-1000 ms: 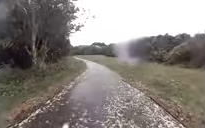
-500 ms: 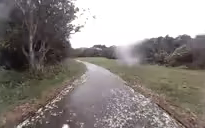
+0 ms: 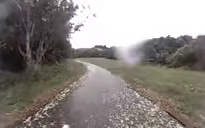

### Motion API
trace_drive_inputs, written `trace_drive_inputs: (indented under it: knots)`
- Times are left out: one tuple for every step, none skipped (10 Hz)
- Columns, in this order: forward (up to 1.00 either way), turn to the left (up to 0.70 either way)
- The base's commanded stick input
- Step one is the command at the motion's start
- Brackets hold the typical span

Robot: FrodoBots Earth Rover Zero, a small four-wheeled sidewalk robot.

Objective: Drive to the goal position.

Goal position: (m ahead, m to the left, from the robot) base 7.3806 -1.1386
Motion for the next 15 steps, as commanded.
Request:
trace_drive_inputs:
  knots:
    - [0.50,0.00]
    - [0.50,0.10]
    - [0.50,0.39]
    - [0.50,0.29]
    - [0.50,0.00]
    - [0.50,0.00]
    - [0.50,0.00]
    - [0.50,0.00]
    - [0.50,0.00]
    - [0.50,0.00]
    - [0.50,0.00]
    - [0.50,0.00]
    - [0.50,0.00]
    - [0.50,0.00]
    - [0.50,0.00]
